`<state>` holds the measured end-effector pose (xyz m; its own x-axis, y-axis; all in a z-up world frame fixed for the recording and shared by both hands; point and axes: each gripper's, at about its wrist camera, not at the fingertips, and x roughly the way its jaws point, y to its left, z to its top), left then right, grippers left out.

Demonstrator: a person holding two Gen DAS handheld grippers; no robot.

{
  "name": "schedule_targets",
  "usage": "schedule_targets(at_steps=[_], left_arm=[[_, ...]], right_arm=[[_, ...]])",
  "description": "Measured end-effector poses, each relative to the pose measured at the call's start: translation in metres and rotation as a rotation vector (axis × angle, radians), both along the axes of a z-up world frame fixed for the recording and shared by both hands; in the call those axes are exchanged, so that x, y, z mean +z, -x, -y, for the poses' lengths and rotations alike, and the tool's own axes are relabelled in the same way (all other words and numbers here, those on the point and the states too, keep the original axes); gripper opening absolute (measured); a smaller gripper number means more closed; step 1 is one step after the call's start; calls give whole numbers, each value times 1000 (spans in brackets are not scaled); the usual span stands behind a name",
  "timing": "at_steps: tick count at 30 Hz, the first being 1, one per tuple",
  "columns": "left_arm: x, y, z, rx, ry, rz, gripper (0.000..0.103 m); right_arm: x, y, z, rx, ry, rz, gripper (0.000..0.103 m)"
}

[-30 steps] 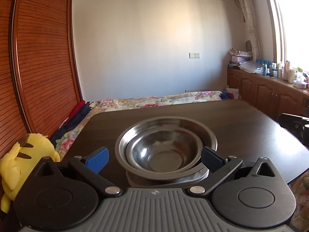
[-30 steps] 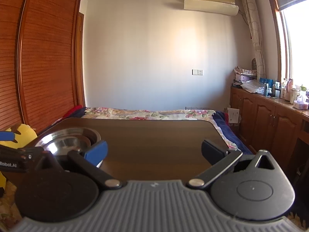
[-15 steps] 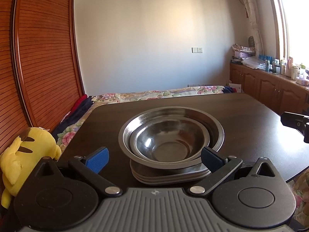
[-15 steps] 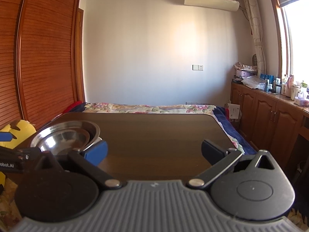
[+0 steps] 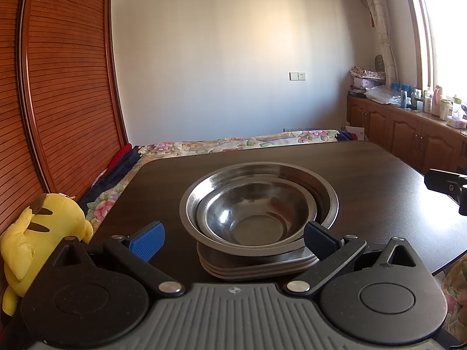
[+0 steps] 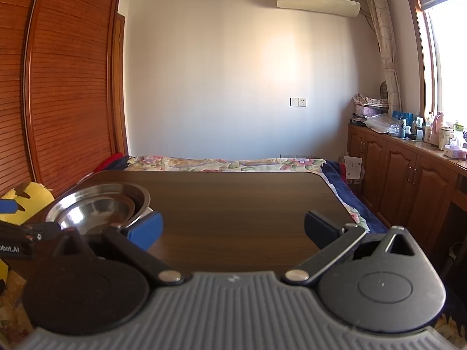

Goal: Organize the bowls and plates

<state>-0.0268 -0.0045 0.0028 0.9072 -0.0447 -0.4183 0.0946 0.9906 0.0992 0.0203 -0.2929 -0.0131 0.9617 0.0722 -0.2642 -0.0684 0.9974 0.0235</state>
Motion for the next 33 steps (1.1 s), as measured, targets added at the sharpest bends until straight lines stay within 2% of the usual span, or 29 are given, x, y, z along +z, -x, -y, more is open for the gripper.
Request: schedule_targets(at_steps=[33], left_arm=[[-1, 2, -1, 0, 1, 0, 103]], right_arm=[[2, 1, 4, -2, 1, 1, 103]])
